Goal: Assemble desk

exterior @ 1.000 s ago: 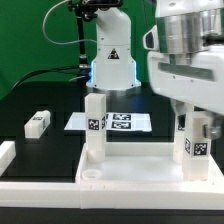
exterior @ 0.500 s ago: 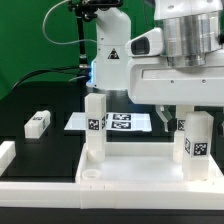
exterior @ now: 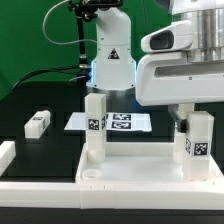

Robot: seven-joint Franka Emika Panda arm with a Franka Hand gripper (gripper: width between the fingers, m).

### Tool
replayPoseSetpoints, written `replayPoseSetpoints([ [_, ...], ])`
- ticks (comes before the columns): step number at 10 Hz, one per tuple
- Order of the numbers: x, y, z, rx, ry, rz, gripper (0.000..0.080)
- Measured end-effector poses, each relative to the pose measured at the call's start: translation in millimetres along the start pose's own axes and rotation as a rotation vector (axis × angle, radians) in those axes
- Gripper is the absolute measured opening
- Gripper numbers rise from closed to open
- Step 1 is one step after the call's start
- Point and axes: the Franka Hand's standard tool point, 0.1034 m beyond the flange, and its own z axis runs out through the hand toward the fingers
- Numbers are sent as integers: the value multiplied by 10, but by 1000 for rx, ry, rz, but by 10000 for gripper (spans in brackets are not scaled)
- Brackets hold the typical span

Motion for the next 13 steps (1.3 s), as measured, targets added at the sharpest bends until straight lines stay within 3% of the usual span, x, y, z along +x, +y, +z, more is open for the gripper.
replayPoseSetpoints([
  [1, 12, 32, -2, -3, 1, 42, 469],
  [2, 20, 79, -2, -9, 2, 125, 330],
  [6, 10, 166, -7, -24, -20, 516, 294],
  [8, 6, 210, -3, -13, -34, 842, 294],
  [11, 10, 215, 6, 37, -86, 1311, 294],
  [13, 3, 198, 7, 42, -102, 1468, 294],
])
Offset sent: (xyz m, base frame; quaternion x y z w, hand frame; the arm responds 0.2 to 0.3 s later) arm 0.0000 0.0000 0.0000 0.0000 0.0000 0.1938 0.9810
